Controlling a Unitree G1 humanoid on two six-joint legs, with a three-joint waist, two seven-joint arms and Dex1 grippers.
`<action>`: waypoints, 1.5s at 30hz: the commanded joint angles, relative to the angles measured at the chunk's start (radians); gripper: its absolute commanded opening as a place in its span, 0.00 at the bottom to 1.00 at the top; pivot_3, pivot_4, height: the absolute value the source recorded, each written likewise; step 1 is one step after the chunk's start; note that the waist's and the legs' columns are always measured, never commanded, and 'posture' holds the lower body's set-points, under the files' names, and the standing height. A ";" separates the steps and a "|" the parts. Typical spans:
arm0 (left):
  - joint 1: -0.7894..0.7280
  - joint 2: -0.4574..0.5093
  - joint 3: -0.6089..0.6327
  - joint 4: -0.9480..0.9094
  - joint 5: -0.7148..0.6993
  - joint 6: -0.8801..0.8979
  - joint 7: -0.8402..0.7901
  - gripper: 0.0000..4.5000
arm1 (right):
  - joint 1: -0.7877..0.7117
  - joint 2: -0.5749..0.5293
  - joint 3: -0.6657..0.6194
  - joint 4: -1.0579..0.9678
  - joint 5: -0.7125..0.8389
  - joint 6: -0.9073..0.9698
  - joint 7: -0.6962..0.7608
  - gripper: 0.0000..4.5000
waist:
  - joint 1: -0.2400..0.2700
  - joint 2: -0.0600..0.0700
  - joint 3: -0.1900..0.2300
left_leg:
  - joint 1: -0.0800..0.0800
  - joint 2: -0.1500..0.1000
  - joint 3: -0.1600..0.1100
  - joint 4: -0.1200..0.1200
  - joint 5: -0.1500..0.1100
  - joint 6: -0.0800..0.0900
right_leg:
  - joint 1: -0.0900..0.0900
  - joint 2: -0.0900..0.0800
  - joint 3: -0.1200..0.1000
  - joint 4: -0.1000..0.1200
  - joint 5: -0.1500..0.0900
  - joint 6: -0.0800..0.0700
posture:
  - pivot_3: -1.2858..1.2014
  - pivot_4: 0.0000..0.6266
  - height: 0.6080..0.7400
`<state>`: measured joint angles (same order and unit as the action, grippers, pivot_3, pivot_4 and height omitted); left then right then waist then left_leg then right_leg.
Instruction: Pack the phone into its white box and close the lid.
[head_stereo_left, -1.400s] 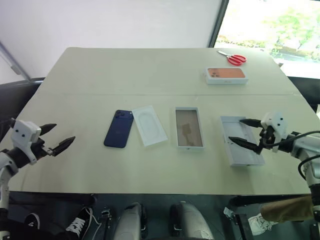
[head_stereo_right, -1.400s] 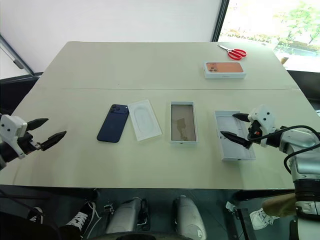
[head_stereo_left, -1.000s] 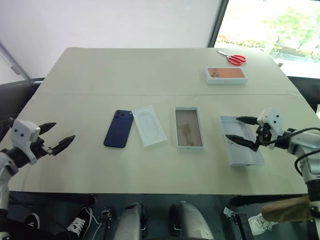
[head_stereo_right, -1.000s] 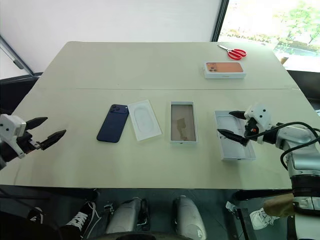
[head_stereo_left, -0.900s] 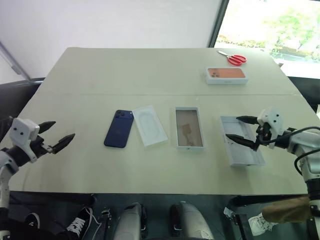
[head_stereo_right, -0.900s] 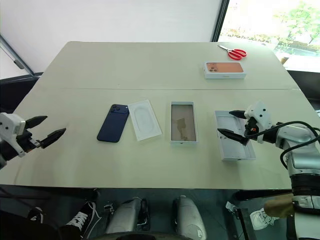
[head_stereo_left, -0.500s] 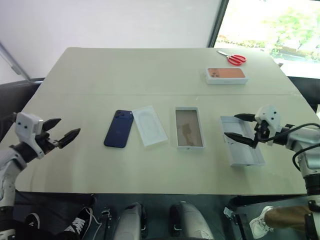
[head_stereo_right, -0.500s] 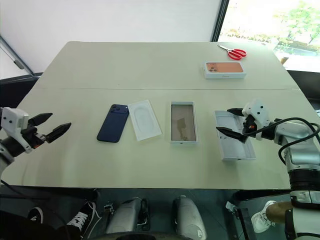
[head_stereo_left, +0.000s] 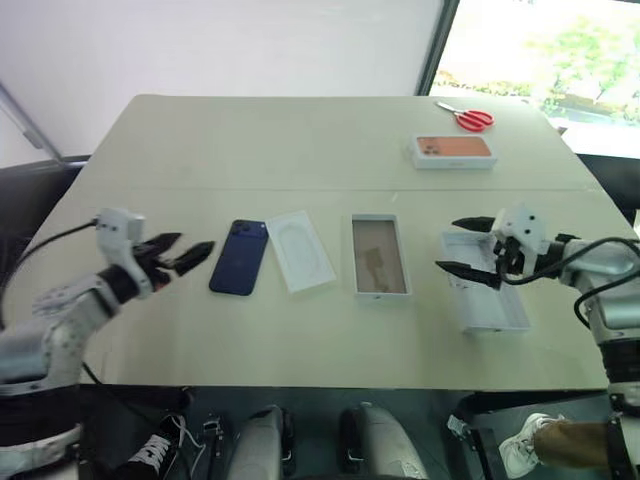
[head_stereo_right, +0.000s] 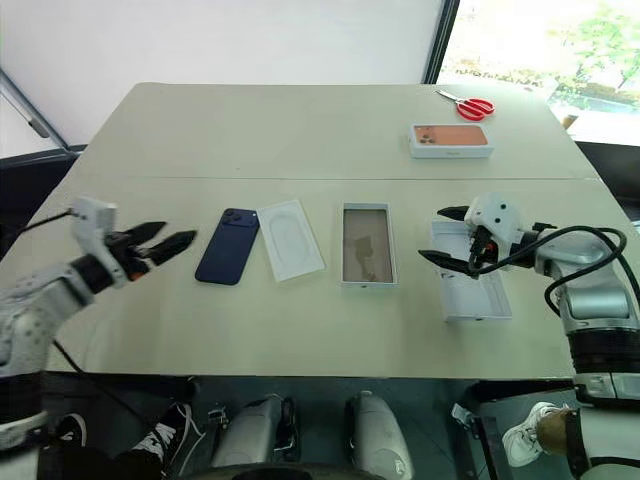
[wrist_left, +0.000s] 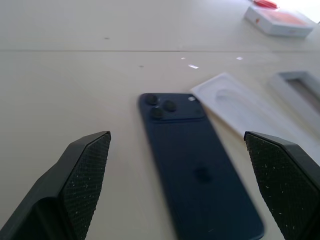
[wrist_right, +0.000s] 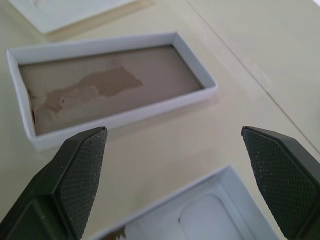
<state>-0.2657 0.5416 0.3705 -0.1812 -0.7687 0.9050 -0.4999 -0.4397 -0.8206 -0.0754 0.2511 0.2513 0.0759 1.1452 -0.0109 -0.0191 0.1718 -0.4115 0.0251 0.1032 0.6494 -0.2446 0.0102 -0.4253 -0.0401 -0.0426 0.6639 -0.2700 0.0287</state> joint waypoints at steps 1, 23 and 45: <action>-0.065 -0.078 0.002 -0.079 -0.106 0.133 0.139 1.00 | -0.029 0.015 0.013 -0.097 0.021 0.018 0.000 1.00 | 0.000 0.000 0.000 | 0.000 0.000 0.000 0.001 0.000 0.000 | 0.000 0.000 0.000 0.001 0.000 0.002 | 0.52 0.24 1.00; -0.256 -0.383 0.108 0.147 -0.300 0.438 0.601 1.00 | -0.041 0.085 0.072 -0.222 0.010 0.073 -0.033 1.00 | 0.002 -0.002 0.001 | 0.002 0.001 0.000 0.003 0.002 -0.002 | 0.005 0.004 0.000 0.001 0.000 0.004 | 0.52 0.24 1.00; -0.278 -0.414 0.099 0.229 -0.233 0.384 0.627 0.31 | -0.018 0.089 0.076 -0.234 0.003 0.066 -0.062 1.00 | 0.002 -0.003 0.001 | 0.003 0.002 -0.001 0.002 0.005 -0.008 | 0.005 0.006 0.001 0.001 0.000 0.004 | 0.52 0.24 1.00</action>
<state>-0.5426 0.1155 0.4566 0.0636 -0.9990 1.2995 0.1370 -0.4521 -0.7271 0.0170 0.0443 0.2482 0.1592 1.0876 -0.0089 -0.0217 0.1727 -0.4083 0.0268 0.1024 0.6519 -0.2397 0.0022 -0.4199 -0.0344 -0.0420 0.6649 -0.2704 0.0323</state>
